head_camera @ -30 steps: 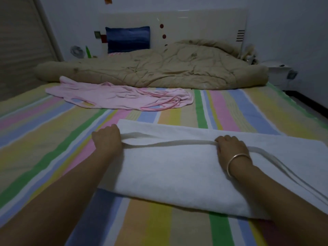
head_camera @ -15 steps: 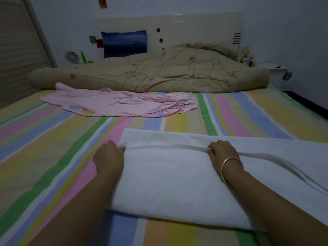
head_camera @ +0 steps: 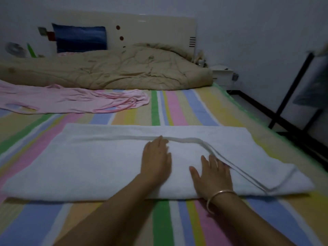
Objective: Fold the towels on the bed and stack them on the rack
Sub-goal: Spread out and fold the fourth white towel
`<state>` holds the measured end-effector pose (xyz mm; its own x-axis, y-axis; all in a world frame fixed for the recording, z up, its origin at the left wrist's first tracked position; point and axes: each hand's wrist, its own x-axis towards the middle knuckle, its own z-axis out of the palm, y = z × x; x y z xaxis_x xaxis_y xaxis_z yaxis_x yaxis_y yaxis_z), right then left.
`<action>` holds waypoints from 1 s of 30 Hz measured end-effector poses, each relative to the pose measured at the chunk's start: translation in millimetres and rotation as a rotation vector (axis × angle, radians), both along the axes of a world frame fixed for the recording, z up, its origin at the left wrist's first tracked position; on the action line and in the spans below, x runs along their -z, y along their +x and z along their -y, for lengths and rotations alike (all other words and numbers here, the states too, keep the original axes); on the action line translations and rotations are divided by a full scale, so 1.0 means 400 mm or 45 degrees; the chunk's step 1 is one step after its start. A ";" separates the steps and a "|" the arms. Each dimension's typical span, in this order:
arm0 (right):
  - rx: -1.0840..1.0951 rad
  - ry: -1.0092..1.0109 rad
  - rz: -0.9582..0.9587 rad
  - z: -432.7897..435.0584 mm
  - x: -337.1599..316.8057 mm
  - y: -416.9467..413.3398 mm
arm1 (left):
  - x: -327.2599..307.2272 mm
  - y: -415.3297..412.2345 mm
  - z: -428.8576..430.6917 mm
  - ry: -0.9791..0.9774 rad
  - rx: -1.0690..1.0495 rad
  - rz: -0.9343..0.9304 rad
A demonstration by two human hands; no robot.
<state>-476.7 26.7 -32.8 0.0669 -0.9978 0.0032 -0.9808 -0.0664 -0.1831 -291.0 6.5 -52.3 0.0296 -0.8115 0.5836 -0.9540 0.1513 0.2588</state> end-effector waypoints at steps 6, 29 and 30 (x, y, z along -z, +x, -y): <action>0.051 -0.022 0.064 0.039 -0.013 -0.230 | -0.003 -0.202 0.041 0.056 0.162 0.032; -0.409 -0.296 -0.445 0.418 -0.090 -0.442 | -0.118 -0.197 0.270 0.535 -0.218 0.536; -0.349 -0.353 -0.405 0.424 -0.103 -0.439 | -0.127 -0.198 0.274 0.506 -0.245 0.532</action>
<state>-652.3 -143.1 8.2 0.3669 -0.9080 0.2024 -0.9250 -0.3330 0.1832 -370.1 -103.2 -1.4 0.0311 -0.9724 0.2311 -0.9877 -0.0653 -0.1420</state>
